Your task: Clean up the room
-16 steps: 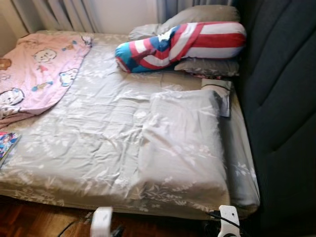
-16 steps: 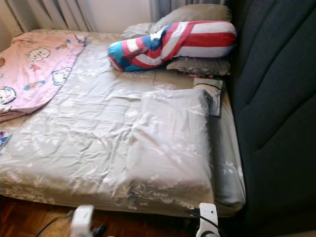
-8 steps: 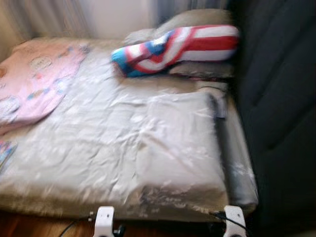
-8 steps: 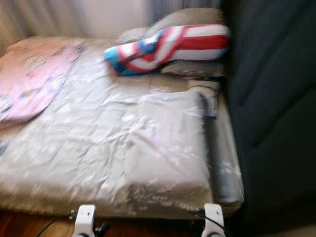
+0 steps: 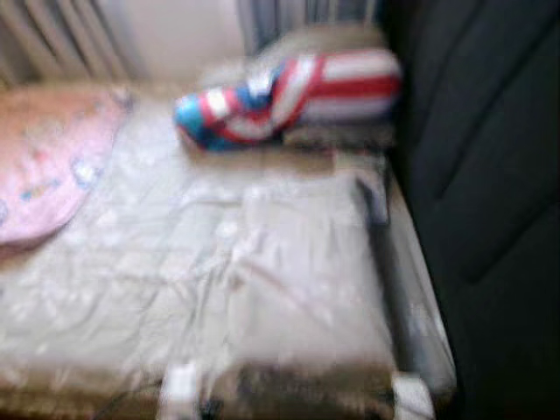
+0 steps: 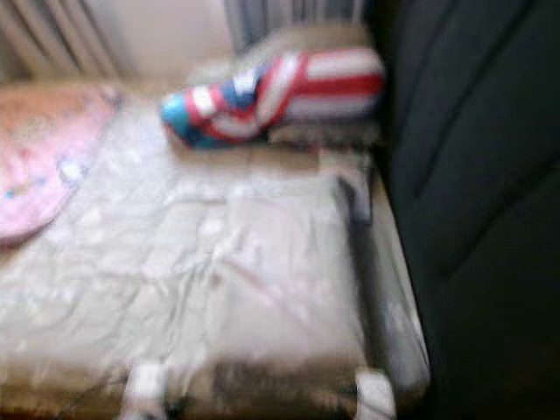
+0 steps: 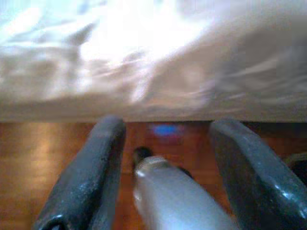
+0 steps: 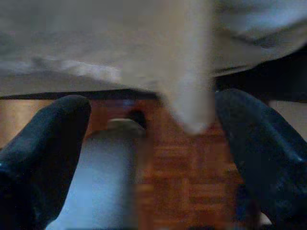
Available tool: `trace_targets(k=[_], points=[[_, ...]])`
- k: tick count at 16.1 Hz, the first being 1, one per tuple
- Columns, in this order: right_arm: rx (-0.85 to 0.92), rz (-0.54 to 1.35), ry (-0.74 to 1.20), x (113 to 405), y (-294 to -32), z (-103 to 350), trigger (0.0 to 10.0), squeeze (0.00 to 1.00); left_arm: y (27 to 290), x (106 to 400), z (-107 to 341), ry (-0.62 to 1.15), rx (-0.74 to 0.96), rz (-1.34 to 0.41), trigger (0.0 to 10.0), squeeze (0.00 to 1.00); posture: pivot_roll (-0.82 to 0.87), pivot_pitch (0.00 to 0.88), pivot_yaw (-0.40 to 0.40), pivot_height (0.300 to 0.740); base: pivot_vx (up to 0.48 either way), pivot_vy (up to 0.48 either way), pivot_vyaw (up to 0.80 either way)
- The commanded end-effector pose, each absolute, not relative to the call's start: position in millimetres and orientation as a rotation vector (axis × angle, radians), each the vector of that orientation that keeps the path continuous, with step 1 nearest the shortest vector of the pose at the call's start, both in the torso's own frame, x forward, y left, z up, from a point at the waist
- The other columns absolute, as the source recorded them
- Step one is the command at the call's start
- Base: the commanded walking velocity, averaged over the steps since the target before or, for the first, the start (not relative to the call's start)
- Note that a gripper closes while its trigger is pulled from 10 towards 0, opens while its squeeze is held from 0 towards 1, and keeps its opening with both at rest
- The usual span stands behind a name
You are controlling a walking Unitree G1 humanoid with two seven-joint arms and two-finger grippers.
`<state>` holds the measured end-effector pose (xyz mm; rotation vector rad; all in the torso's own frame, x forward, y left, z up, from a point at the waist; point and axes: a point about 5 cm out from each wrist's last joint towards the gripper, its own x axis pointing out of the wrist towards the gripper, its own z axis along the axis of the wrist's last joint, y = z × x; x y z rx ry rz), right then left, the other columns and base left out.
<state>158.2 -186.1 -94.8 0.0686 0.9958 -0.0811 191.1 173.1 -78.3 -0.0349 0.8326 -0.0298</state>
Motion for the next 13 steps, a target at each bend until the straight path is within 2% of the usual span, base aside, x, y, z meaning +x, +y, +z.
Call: trace_targets(k=[1, 3, 5, 9, 10, 13], points=[[0.074, -0.067, 0.97, 163.4, -182.4, -92.7, 10.0, 0.0, 181.5, 188.0, -79.1, 0.84, -0.009, -0.012, 10.0, 0.0, 0.02, 0.113, -0.029, 0.74, 0.27, 0.0, 0.0], [0.071, -0.07, 0.947, 165.9, -189.4, -90.3, 10.0, 0.0, 177.1, 199.1, -72.8, 0.781, 0.001, -0.009, 10.0, 0.0, 0.02, 0.114, -0.029, 0.74, 0.0, 0.0, 0.0], [0.077, -0.075, 0.853, 185.8, -204.3, -77.7, 10.0, 0.0, 178.5, 216.3, -59.9, 0.667, -0.014, 0.001, 10.0, 0.0, 0.03, 0.119, -0.028, 0.74, 0.0, 0.0, 0.0], [0.103, -0.057, 0.686, 219.5, -203.0, -56.4, 10.0, 0.0, 181.6, 238.5, -38.3, 0.488, -0.015, 0.013, 10.0, 0.0, 0.02, 0.122, -0.024, 0.74, 0.0, 0.0, 0.0], [0.111, -0.035, 0.597, 234.8, -200.3, -44.6, 10.0, 0.0, 186.2, 247.1, -25.9, 0.39, -0.01, 0.02, 10.0, 0.0, 0.01, 0.119, -0.024, 0.74, 0.0, 0.0, 0.0], [0.116, 0.007, 0.445, 256.1, -196.5, -23.6, 10.0, 0.0, 182.9, 255.2, -5.3, 0.233, 0.024, -0.012, 10.0, 0.0, 0.01, 0.111, -0.02, 0.74, 0.0, 0.0, 0.0]])
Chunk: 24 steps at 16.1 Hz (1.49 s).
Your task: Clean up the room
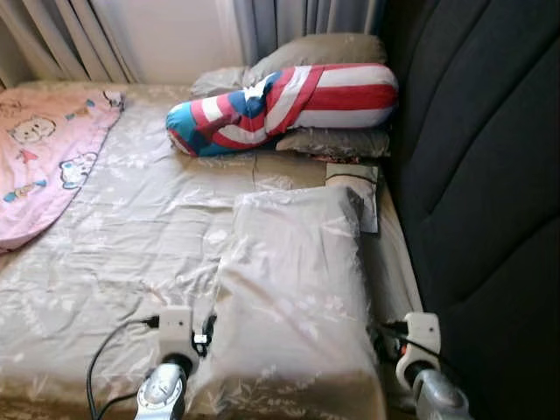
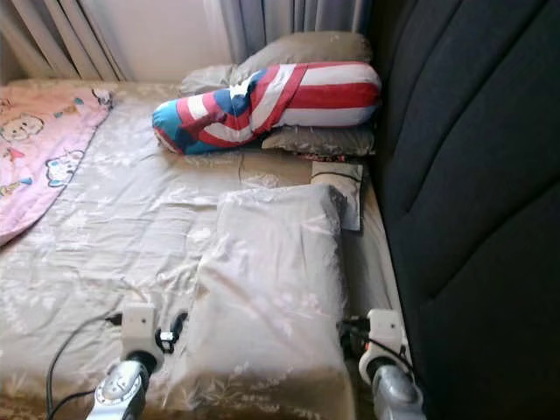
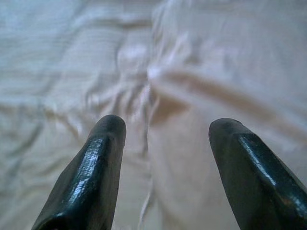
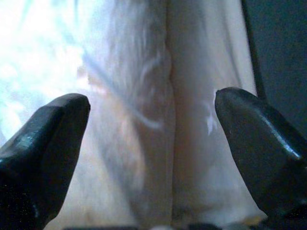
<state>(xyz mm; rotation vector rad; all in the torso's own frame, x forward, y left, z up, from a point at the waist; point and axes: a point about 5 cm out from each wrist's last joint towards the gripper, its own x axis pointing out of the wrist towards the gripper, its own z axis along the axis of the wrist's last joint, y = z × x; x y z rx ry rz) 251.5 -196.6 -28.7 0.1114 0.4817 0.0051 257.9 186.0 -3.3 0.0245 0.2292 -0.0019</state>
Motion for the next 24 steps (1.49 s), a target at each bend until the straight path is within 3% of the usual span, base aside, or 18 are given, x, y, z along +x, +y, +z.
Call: trace_targets(k=[1, 6, 8, 10, 14, 19, 21, 24], points=[[0.112, 0.015, 0.426, 258.3, -195.4, -20.9, 10.0, 0.0, 182.6, 255.6, -2.8, 0.214, 0.024, -0.009, 10.0, 0.0, 0.01, 0.111, -0.02, 0.74, 0.0, 0.0, 0.0], [0.127, 0.045, 0.275, 259.8, -180.6, -6.0, 10.0, 0.0, 178.0, 254.8, 27.3, 0.046, 0.069, -0.059, 10.0, 0.0, -0.01, 0.082, -0.001, 0.74, 0.0, 0.0, 0.0], [0.13, 0.049, 0.259, 262.3, -177.3, -2.8, 10.0, 0.0, 188.6, 255.3, 32.2, 0.045, 0.101, -0.076, 10.0, 0.0, 0.0, 0.091, 0.002, 0.74, 0.0, 0.0, 0.0], [0.129, 0.04, 0.257, 266.0, -180.5, -0.3, 10.0, 0.0, 203.8, 252.6, 32.1, 0.055, 0.128, -0.049, 10.0, 0.0, 0.01, 0.093, 0.0, 0.74, 0.0, 0.0, 0.0], [0.124, 0.035, 0.188, 274.2, -185.2, 16.3, 10.0, 0.0, 199.6, 260.2, 53.1, -0.017, 0.13, -0.049, 10.0, 0.0, 0.0, 0.108, -0.021, 0.74, 0.0, 0.0, 0.0], [0.115, 0.026, 0.141, 280.0, -190.4, 28.5, 10.0, 0.0, 219.5, 275.6, 76.0, -0.08, 0.127, 0.025, 10.0, 0.0, -0.02, 0.127, -0.042, 0.74, 0.0, 0.0, 0.0], [0.12, 0.016, 0.105, 281.9, -190.2, 36.5, 10.0, 0.0, 213.4, 284.9, 91.8, -0.122, 0.09, 0.005, 10.0, 0.0, -0.02, 0.13, -0.042, 0.74, 0.0, 0.0, 0.0], [0.112, 0.029, 0.079, 280.7, -187.0, 41.6, 10.0, 0.0, 197.7, 276.3, 83.6, -0.088, 0.068, -0.07, 10.0, 0.0, -0.02, 0.135, -0.046, 0.74, 0.0, 0.0, 0.0]])
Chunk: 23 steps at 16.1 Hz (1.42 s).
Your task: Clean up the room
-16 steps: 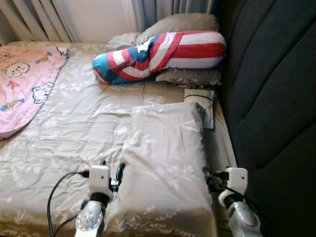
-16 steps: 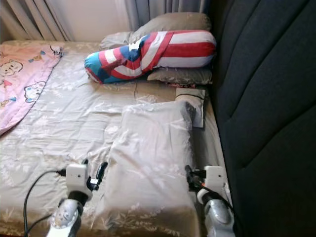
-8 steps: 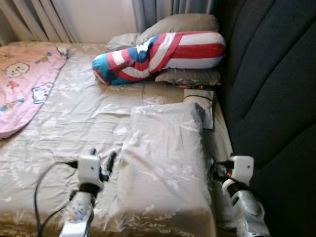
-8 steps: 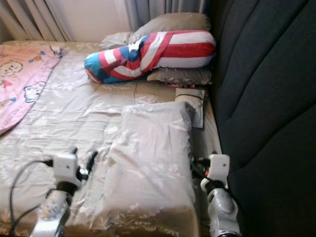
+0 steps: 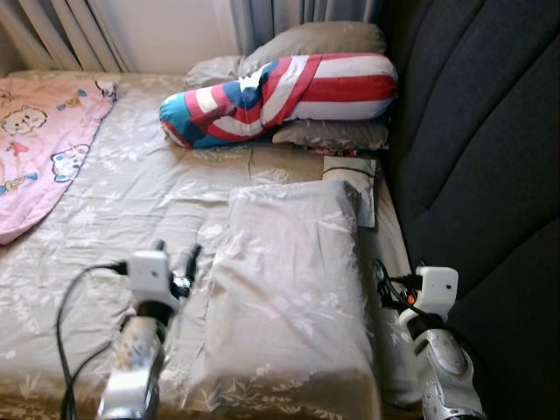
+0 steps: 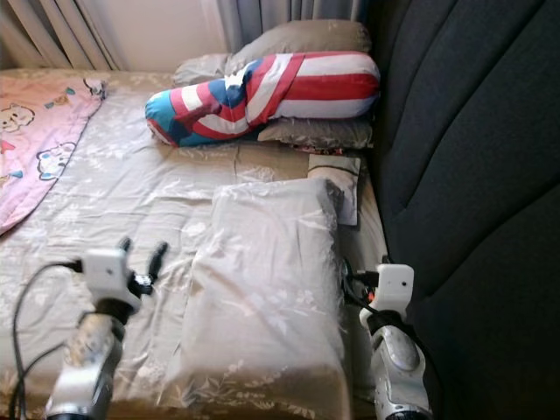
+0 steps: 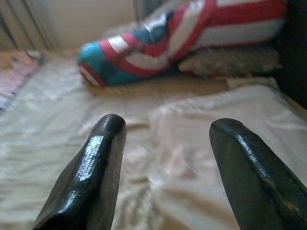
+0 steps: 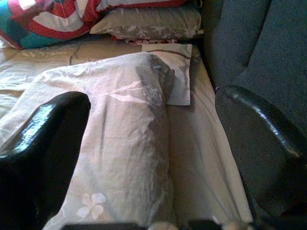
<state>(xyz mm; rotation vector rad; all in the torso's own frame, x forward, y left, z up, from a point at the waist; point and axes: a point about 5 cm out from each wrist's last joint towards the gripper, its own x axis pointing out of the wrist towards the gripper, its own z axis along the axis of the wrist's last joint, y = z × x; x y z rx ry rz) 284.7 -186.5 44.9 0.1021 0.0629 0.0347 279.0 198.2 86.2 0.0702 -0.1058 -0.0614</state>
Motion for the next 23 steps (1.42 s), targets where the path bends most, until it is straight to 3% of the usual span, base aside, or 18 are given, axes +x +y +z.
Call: trace_targets(k=[1, 14, 23], points=[[0.113, 0.028, 0.079, 280.3, -187.2, 41.6, 10.0, 0.0, 195.6, 274.8, 81.6, -0.08, 0.053, -0.075, 10.0, 0.0, -0.02, 0.137, -0.047, 0.74, 0.0, 0.0, 0.0], [0.126, -0.013, 0.119, 276.6, -189.5, 38.4, 10.0, 0.0, 196.8, 281.1, 84.4, -0.043, 0.043, -0.063, 10.0, 0.0, -0.02, 0.139, -0.036, 0.74, 0.0, 0.235, 0.0], [0.137, -0.019, 0.118, 277.9, -188.8, 38.7, 10.0, 0.0, 187.4, 281.4, 83.7, -0.041, 0.032, -0.094, 10.0, 0.0, -0.01, 0.126, -0.031, 0.74, 0.0, 0.0, 0.0]])
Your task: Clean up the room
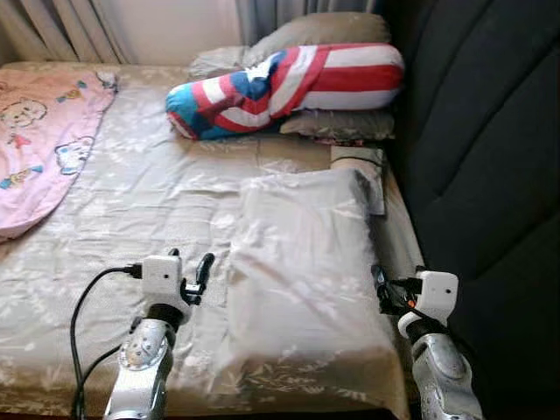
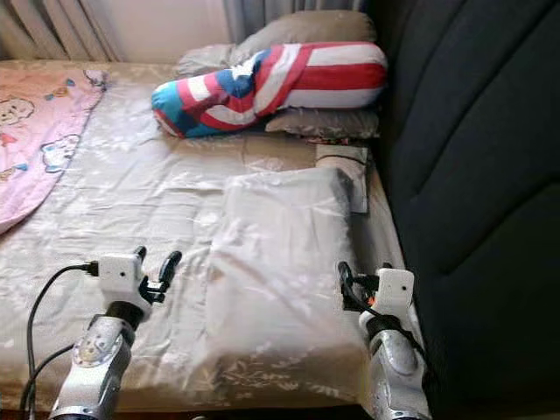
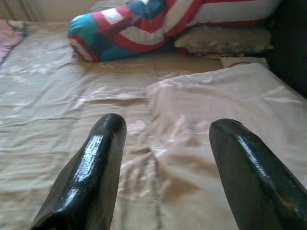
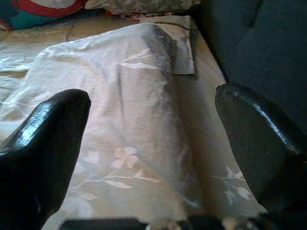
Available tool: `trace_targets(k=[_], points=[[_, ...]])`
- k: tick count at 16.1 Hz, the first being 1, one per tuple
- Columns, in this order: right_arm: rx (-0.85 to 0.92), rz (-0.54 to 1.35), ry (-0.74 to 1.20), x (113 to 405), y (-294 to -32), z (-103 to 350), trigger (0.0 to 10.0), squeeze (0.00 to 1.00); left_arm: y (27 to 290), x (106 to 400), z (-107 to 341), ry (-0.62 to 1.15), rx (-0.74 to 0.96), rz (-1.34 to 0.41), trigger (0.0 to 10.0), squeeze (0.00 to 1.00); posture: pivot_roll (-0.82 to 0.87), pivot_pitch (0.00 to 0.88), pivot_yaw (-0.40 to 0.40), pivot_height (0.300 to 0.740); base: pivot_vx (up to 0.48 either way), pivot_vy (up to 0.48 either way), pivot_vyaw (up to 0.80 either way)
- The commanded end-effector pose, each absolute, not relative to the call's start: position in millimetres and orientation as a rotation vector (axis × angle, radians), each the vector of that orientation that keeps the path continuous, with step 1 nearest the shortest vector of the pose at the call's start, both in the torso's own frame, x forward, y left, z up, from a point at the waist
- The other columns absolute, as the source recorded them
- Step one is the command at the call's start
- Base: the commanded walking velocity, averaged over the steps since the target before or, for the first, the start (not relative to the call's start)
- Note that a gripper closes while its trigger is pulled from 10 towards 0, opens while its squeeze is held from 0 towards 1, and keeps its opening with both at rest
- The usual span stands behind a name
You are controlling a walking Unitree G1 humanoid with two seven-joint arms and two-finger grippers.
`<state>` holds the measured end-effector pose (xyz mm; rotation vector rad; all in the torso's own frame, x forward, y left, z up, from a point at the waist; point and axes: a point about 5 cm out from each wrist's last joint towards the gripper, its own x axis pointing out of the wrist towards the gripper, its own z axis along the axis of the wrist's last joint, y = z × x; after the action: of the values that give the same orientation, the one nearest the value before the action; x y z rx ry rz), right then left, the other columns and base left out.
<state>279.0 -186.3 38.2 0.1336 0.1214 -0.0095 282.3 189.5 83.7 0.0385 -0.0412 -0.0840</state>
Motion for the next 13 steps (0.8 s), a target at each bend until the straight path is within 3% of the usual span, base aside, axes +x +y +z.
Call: trace_targets(k=[1, 13], points=[[0.136, -0.019, 0.118, 278.3, -188.5, 39.0, 10.0, 0.0, 185.8, 281.0, 83.7, -0.042, 0.028, -0.097, 10.0, 0.0, -0.01, 0.124, -0.03, 0.74, 0.0, 0.0, 0.0], [0.133, -0.026, 0.1, 278.8, -186.6, 40.9, 10.0, 0.0, 192.3, 288.0, 95.7, -0.09, 0.054, -0.077, 10.0, 0.0, -0.01, 0.089, -0.02, 0.74, 0.0, 0.0, 0.0]])
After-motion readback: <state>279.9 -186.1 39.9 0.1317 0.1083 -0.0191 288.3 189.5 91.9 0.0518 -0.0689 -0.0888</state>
